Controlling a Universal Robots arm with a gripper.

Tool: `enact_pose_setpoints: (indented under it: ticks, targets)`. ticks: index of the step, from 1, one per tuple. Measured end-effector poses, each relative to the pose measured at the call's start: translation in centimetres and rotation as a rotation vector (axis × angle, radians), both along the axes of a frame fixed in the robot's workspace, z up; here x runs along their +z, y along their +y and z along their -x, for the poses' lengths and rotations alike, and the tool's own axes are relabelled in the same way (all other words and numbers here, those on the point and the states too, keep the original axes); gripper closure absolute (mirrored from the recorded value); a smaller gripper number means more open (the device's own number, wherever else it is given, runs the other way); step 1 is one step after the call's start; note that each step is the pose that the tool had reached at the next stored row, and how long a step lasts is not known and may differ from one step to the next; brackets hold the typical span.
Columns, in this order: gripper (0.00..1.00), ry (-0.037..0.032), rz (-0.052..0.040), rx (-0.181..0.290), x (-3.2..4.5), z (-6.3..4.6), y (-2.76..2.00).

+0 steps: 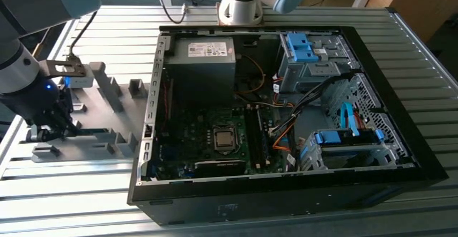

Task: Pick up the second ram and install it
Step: 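Pick up the second ram and move it above second insertion slot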

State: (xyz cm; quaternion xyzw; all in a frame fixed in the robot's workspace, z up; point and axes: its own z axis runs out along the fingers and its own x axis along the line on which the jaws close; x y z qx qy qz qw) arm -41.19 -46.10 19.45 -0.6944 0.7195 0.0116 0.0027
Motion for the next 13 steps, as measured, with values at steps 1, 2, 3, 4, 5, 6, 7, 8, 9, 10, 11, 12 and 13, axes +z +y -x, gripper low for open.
enact_pose_setpoints:
  ticks: [1,2,3,4,5,6,7,8,9,10,11,12,13]
  targets:
    - [0.86,-0.0001,0.0000,0.000,0.08,0.0,0.00]
    - [0.86,-0.0001,0.0000,0.000,0.15,0.0,0.00]
    - [0.86,0.0000,0.0000,0.000,0.24,0.0,0.00]
    - [0.86,-0.0001,-0.0001,0.000,0.33,0.0,0.00]
    - [0.86,-0.0001,0.0000,0.000,0.44,0.0,0.00]
    - [0.86,0.0001,0.0000,0.000,0.54,0.0,0.00]
    - [0.86,0.0000,0.0000,0.000,0.64,0.0,0.00]
    - [0.86,0.0000,0.0000,0.000,0.73,0.0,0.00]
    - [0.86,0.0000,0.0000,0.000,0.96,0.0,0.00]
    - [0.86,-0.0002,-0.0001,0.000,1.06,0.0,0.00]
    - [0.86,-0.0001,-0.0001,0.000,1.18,0.0,0.00]
    - [0.86,-0.0001,-0.0001,0.000,1.31,0.0,0.00]
    - [0.86,0.0000,0.0000,0.000,1.44,0.0,0.00]
